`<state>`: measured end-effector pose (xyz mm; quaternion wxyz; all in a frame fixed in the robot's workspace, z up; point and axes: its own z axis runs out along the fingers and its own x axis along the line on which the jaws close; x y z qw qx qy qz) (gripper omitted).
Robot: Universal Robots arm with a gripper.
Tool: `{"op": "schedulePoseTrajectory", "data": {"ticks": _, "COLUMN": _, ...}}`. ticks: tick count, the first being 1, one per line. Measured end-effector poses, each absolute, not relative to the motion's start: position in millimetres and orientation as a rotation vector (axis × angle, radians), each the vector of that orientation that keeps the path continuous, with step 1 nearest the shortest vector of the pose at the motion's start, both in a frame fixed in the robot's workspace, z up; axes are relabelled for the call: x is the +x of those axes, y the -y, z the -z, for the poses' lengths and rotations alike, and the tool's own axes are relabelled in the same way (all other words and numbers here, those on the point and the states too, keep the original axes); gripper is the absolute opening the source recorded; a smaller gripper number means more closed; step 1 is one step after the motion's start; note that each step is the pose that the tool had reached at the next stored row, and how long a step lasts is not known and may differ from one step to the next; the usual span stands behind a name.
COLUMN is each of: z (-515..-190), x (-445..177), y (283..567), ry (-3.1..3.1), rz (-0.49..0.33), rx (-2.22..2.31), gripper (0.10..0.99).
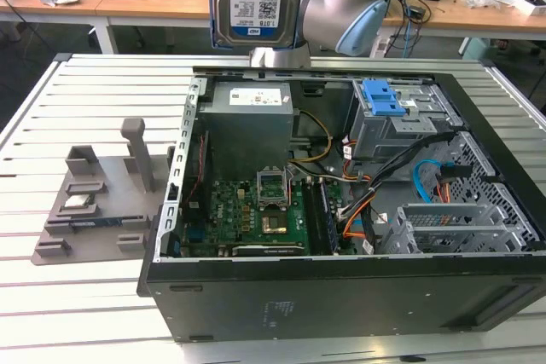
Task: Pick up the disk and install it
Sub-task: 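Pick up the disk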
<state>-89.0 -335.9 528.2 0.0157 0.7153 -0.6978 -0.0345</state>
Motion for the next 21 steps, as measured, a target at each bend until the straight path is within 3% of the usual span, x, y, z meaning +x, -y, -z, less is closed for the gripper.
{"op": "schedulePoseTrajectory", "data": {"ticks": 21, "z": -510.7, "x": -89.0, "y": 336.0, "ry": 2.171, "rz": 0.107, "rx": 2.225, "gripper": 0.365}}
